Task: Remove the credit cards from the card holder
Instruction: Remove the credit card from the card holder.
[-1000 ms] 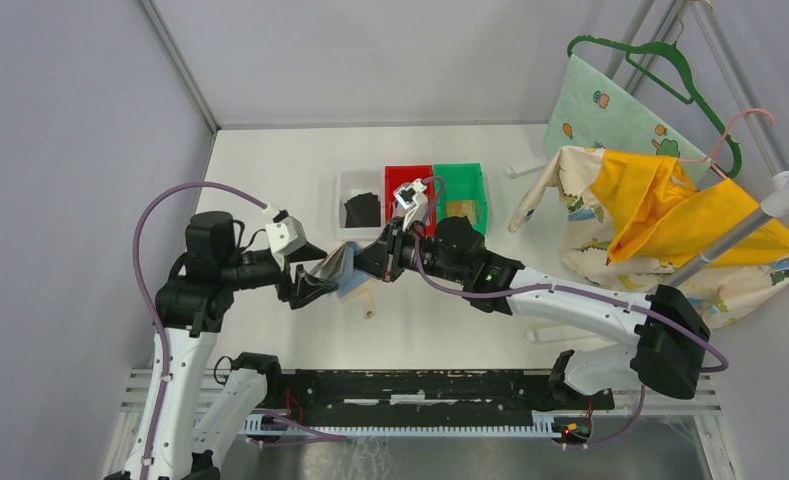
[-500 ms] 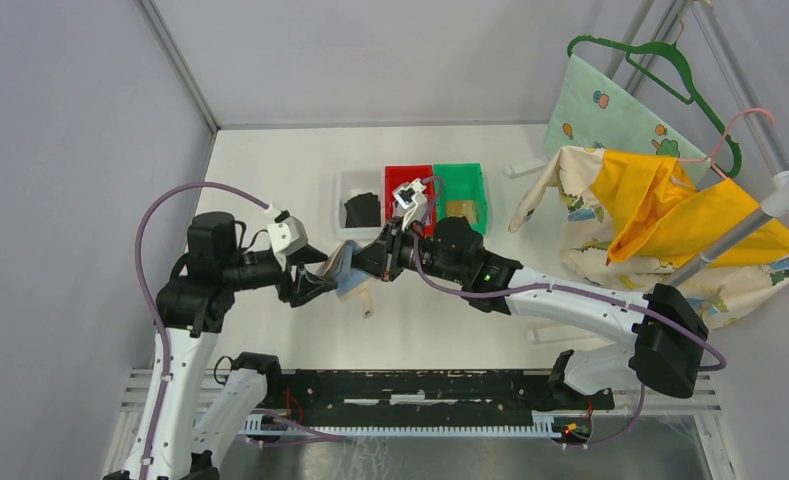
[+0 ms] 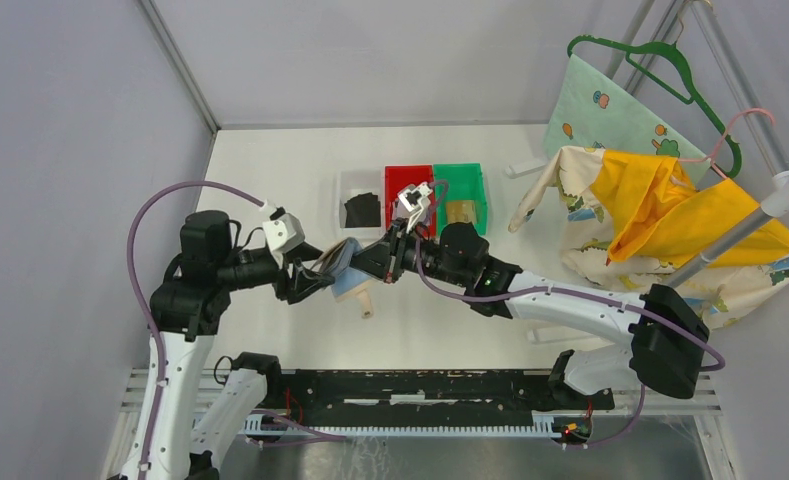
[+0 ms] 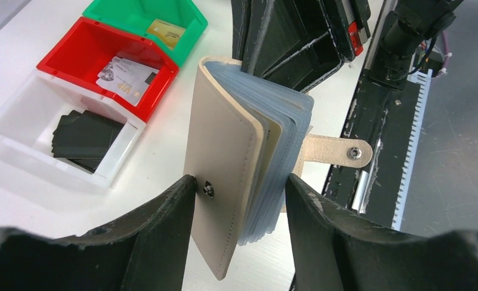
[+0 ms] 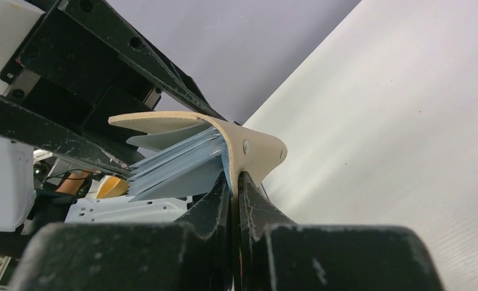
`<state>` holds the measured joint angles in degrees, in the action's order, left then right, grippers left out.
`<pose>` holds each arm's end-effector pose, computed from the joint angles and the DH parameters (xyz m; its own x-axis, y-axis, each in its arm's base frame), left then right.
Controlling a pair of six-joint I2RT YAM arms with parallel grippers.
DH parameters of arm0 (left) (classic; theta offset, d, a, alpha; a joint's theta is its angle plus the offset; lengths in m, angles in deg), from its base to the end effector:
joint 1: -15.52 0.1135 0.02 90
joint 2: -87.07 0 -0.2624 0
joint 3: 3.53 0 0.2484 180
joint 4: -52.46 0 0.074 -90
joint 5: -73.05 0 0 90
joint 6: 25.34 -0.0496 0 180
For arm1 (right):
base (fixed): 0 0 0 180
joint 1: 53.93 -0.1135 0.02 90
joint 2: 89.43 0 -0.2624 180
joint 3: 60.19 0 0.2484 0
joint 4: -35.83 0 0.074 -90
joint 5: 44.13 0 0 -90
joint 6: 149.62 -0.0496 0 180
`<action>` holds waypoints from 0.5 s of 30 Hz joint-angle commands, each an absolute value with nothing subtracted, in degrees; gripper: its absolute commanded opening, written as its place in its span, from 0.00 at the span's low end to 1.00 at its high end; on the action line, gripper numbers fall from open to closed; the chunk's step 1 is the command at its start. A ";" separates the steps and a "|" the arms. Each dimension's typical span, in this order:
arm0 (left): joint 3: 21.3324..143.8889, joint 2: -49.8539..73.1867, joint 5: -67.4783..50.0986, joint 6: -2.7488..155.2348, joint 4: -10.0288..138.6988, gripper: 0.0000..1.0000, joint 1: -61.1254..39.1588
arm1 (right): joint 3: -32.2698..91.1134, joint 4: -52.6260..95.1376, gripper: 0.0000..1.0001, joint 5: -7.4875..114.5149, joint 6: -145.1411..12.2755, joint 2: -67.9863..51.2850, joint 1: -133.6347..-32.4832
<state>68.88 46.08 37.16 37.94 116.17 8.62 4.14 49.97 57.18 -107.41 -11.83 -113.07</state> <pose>0.1153 -0.0544 0.3600 -0.1363 0.2820 -0.9497 0.9087 0.4175 -0.0065 0.1599 0.2866 0.3146 -0.6927 0.2566 -0.6740 -0.6389 0.2152 0.7386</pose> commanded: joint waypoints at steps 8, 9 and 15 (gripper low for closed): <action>78.46 40.30 44.49 21.84 132.91 0.63 8.66 | 3.40 64.80 0.00 70.71 -105.26 -15.13 -113.54; 79.15 39.66 45.40 20.07 135.19 0.63 8.59 | 3.31 65.34 0.00 71.47 -105.23 -15.10 -113.41; 81.26 37.49 46.31 14.24 141.96 0.63 8.61 | 3.04 70.07 0.00 77.30 -105.53 -14.24 -113.13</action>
<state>79.37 38.30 45.18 21.38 137.64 8.62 2.17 58.28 69.07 -105.24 -12.48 -112.89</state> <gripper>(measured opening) 0.632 0.085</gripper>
